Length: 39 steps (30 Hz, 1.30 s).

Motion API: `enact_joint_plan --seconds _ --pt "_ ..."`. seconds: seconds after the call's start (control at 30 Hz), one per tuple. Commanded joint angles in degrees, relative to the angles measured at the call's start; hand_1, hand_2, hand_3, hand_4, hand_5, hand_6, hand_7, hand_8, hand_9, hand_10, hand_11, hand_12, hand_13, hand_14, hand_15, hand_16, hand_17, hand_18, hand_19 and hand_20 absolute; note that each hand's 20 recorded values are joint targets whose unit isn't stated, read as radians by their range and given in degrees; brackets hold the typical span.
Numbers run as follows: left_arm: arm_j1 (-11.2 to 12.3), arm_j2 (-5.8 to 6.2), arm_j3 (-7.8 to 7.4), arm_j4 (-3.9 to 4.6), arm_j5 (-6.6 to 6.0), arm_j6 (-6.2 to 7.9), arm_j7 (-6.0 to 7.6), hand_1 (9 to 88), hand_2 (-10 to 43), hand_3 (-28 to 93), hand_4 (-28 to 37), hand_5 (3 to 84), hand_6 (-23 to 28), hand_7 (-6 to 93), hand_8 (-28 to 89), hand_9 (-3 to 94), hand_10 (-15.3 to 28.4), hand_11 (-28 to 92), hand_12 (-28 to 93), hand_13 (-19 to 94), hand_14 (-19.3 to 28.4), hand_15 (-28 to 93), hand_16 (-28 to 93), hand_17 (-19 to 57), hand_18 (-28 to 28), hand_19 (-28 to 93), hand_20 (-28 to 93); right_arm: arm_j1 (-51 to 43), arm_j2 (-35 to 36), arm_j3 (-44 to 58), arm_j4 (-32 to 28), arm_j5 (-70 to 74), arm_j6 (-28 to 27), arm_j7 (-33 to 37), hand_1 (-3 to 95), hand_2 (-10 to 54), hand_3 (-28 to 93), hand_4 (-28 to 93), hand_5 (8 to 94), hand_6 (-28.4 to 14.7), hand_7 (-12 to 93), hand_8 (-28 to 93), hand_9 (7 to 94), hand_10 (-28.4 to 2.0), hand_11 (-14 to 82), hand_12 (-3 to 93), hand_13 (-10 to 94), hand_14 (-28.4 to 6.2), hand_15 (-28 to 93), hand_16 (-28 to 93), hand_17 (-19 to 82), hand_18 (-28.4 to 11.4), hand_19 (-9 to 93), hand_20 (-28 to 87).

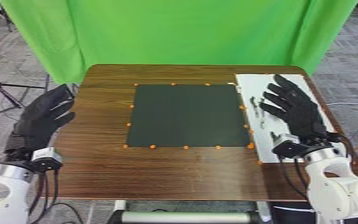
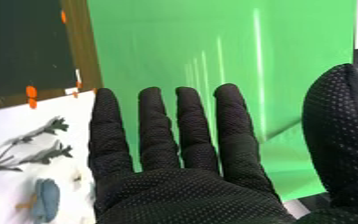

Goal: Arrange flowers

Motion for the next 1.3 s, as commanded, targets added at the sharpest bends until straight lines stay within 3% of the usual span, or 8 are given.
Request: enact_joint_plan --seconds 0.03,0.23,0.33,0.53,0.8,0.97,1.1,1.3 --pt "4.26 -1.97 -1.49 -0.98 -1.29 0.21 -0.23 25.6 -4.3 70 -28.3 25.7 2.1 23.2 -11 20.7 9.6 19 15 16 12.3 24 2 -7.9 19.1 42 5 -1.09 -0.71 -0.19 -0.40 0.07 -0.15 0.27 17.6 -0.4 86 -28 32.2 -1.6 19 -12 32.7 -11.4 8.4 20.3 29 -11.1 7 28 8 -19.3 35 21" --pt "1.54 0.13 -0.44 -0.23 -0.69 -0.32 0.42 25.8 -4.9 70 -28.3 25.8 2.1 22.9 -11 20.9 9.8 19 15 16 12.5 25 1 -7.8 19.2 42 5 -1.53 0.33 -0.24 -0.55 0.45 -0.42 0.50 17.8 -0.5 85 -28 32.7 -0.2 20 -13 33.5 -10.8 9.1 20.6 30 -11.0 8 29 9 -20.7 34 20" --pt "2.67 -0.52 -1.01 -0.81 -0.31 -0.30 0.23 25.7 -4.8 70 -28.3 25.6 2.1 22.9 -11 20.8 9.7 19 15 16 12.5 25 1 -7.8 19.2 42 5 -2.02 2.52 -0.53 -1.56 -7.21 2.60 -0.30 18.3 -1.3 85 -28 32.6 0.0 20 -13 34.5 -10.9 10.4 20.9 32 -10.9 9 30 9 -20.5 36 21" --pt "4.64 -0.71 -2.25 -1.32 -0.76 0.82 0.55 25.6 -5.0 70 -28.3 25.4 1.9 22.9 -11 20.7 9.7 19 15 16 12.5 25 1 -7.8 19.2 42 4 -4.92 8.34 3.79 -6.83 -31.23 6.21 2.28 29.9 1.7 83 -28 53.1 -0.2 35 -17 59.3 -13.5 48.8 29.2 54 -11.4 70 21 20 -17.3 64 31" --pt "5.38 -0.38 -3.05 -2.01 1.48 0.91 -0.27 25.6 -5.0 70 -28.3 25.2 1.9 23.0 -11 20.6 9.6 19 15 16 12.5 26 1 -7.8 19.1 42 4 -9.33 16.83 1.00 -13.07 -73.10 0.67 14.11 51.0 -8.5 50 -28 62.4 0.7 49 -1 68.0 -11.1 61.0 38.9 63 -10.9 82 32 27 -17.1 74 33" --pt "4.90 0.13 -2.77 -1.84 1.10 1.01 -0.16 25.5 -4.9 70 -28.3 25.2 1.9 23.0 -11 20.5 9.6 19 15 16 12.4 26 1 -7.9 19.1 42 4 -10.44 18.98 -1.36 -13.01 -76.28 -5.42 22.08 56.0 -9.5 17 -20 65.0 3.0 48 -21 68.1 -10.4 62.7 41.2 63 -11.0 82 33 27 -17.1 74 33" --pt "4.12 0.25 -2.24 -1.73 0.92 0.23 -0.66 25.4 -4.9 70 -28.3 25.1 1.9 22.9 -11 20.4 9.6 19 15 16 12.4 25 1 -7.9 19.1 42 4 -9.59 18.86 -4.33 -11.72 -78.42 -5.13 28.81 38.5 -9.5 58 -28 66.5 2.1 48 -22 67.9 -10.8 62.4 40.7 63 -11.3 82 33 26 -17.3 74 33" --pt "4.33 0.24 -2.41 -1.77 1.00 0.28 -0.65 25.3 -4.9 70 -28.3 25.1 1.9 22.9 -11 20.4 9.6 19 15 16 12.3 25 1 -8.0 19.1 42 4 -8.30 19.27 -7.16 -10.51 -81.01 -1.33 31.92 30.1 -9.5 71 -28 66.0 1.8 48 -22 67.0 -11.3 61.9 40.7 62 -11.7 82 33 25 -17.5 72 32"
